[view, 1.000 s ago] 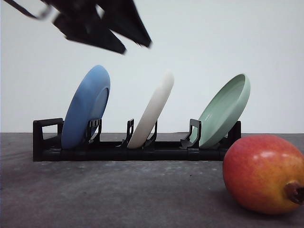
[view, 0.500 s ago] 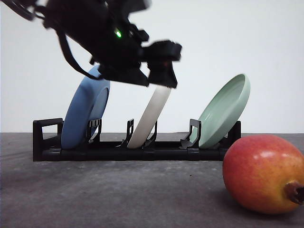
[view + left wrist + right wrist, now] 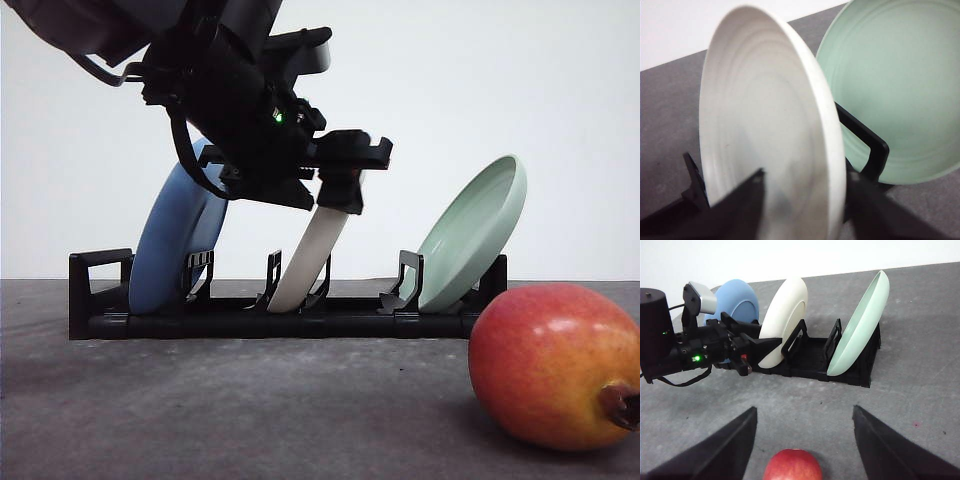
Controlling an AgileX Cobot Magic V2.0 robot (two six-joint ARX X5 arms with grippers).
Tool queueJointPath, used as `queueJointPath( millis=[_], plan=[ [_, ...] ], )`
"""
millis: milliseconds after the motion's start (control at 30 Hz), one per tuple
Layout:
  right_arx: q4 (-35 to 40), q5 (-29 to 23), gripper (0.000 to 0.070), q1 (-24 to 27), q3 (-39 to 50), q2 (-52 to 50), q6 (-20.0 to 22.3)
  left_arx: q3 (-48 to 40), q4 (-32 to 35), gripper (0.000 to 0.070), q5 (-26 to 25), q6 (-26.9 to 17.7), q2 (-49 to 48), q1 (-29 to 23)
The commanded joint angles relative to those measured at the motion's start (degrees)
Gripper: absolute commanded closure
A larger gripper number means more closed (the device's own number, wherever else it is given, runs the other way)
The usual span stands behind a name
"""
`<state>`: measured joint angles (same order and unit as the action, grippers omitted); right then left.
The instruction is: Place pomegranate in white plate
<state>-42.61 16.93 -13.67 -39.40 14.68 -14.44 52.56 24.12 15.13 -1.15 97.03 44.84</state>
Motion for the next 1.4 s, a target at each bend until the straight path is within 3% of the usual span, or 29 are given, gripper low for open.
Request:
queueJointPath(
  millis=[0, 67, 700, 1000, 1367],
  plan=[
    [0.52, 0.24, 0.0317, -0.24, -0.85, 0.20, -0.59, 1.25, 0.33, 0.0620, 0.22, 0.79, 1.29, 0.46],
    [0.52, 0.24, 0.0317, -0.24, -0.85, 0.20, -0.59, 1.25, 0.33, 0.0693, 0.07, 0.81, 1.27, 0.52],
    [0.50, 0.26, 0.0317, -0.24, -0.83, 0.20, -0.61, 1.25, -2.45, 0.0696, 0.05, 5.04, -6.89, 1.27],
    [0.50, 1.59, 0.0317, -0.24, -0.83, 0.20, -0.61, 1.25, -11.16, 0.0696, -0.81, 5.59, -18.40, 2.96],
    [0.50, 1.70, 0.0317, -0.24, -0.83, 0.20, -0.59, 0.99, -27.81, 0.0695, -8.28, 12.77, -35.73, 9.42]
  ],
)
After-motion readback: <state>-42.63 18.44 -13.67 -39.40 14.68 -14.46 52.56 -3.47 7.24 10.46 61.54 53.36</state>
